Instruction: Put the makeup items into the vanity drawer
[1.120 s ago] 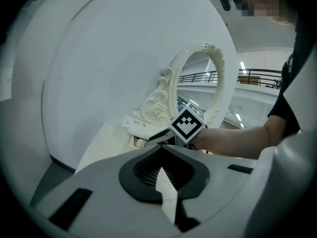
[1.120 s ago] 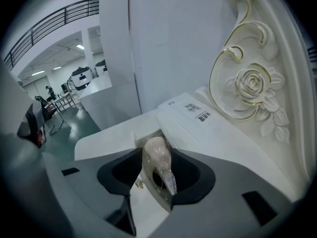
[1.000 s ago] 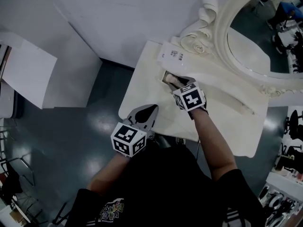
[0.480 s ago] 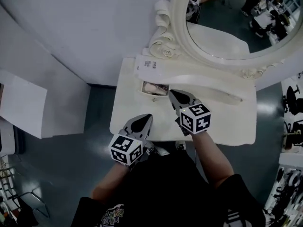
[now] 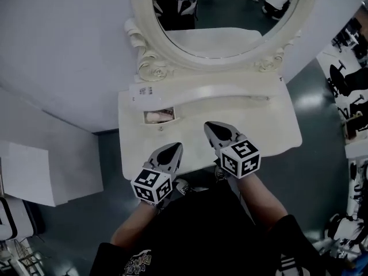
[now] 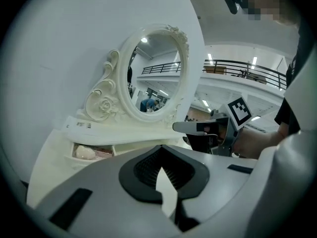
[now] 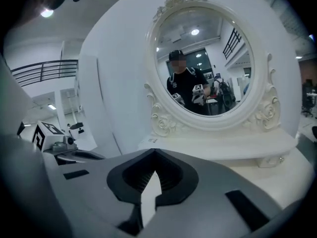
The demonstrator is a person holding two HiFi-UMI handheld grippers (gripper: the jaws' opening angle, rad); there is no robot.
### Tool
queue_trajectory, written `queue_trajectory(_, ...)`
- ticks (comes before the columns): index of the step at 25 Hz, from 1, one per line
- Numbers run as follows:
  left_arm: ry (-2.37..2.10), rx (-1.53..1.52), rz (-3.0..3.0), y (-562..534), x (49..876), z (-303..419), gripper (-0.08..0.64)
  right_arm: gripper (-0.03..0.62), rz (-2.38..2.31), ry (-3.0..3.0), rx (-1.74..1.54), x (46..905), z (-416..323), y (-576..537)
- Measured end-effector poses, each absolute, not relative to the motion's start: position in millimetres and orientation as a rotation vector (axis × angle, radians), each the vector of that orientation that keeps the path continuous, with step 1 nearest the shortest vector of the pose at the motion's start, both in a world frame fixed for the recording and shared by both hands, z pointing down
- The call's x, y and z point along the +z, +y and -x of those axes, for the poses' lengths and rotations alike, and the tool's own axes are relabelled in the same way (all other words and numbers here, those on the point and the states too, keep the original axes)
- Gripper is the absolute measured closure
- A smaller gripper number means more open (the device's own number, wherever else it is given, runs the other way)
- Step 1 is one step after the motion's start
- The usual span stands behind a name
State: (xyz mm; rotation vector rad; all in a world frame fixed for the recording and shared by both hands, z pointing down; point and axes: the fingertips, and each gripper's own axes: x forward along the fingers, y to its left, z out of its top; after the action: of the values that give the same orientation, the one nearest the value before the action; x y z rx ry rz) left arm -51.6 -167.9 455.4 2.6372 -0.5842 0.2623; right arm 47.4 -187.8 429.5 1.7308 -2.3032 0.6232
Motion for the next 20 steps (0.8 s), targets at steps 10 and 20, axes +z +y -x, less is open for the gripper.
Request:
queue_trajectory(10,-0.458,0.279,-2.675,-144,445,16,0.56,0.563,-1.93,-2.225,0.63,417,-77,-127)
queue_trajectory(20,-0.406,0.32,-2.693,-122,442,-8,0.56,0.563,-1.963,-2.217,0.738,432,-81,-88)
